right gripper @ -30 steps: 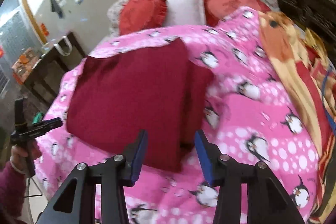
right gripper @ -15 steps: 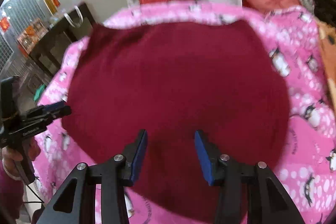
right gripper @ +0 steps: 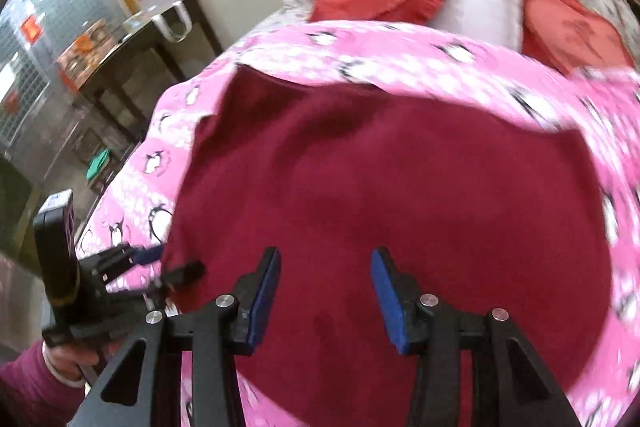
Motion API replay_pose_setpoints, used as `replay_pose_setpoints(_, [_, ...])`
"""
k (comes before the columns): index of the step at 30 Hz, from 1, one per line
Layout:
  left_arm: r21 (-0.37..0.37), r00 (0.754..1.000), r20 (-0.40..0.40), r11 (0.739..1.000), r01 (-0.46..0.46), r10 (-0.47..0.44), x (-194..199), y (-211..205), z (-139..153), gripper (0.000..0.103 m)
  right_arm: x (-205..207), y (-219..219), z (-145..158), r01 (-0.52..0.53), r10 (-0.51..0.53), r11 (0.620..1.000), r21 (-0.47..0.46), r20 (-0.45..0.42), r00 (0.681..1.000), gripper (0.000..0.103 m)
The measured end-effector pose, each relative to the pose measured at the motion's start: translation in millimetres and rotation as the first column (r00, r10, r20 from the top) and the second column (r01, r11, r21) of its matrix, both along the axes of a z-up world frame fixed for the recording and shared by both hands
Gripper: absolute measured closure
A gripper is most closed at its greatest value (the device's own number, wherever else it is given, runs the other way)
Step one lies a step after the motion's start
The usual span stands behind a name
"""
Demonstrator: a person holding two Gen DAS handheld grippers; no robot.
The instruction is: Fold small clothes
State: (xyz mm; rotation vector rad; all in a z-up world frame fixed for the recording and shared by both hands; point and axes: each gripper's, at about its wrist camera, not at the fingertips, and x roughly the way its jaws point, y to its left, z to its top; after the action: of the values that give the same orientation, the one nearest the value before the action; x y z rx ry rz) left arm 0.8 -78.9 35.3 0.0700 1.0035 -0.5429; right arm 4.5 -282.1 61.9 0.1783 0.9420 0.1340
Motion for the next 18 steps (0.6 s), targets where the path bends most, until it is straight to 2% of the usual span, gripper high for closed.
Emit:
replay_pose_setpoints(10, [-0.068, 0.999, -0.035, 0.998, -0.007, 0.004, 4.7, 10.6, -3.7, 0.05, 98.5, 57.1, -12.7, -0.088, 0.088, 0.996, 0.009, -0.011, 0.996, 0.058])
replay_pose_setpoints(14, [-0.152, 0.999, -0.05, 0.988, -0.018, 0.01, 6.4, 23.0, -2.7, 0.05, 132.0, 70.6, -35.2, -0.08, 0.084, 0.996, 0.044, -0.098, 0.992, 0.057])
replay_pose_setpoints(18, [-0.192, 0.998, -0.057, 0.981, -0.039, 0.028, 10.1, 35.0, 2.6, 0.05, 140.7, 70.2, -32.4, -0.057, 0.068, 0.993, 0.102, -0.113, 0.991, 0.049])
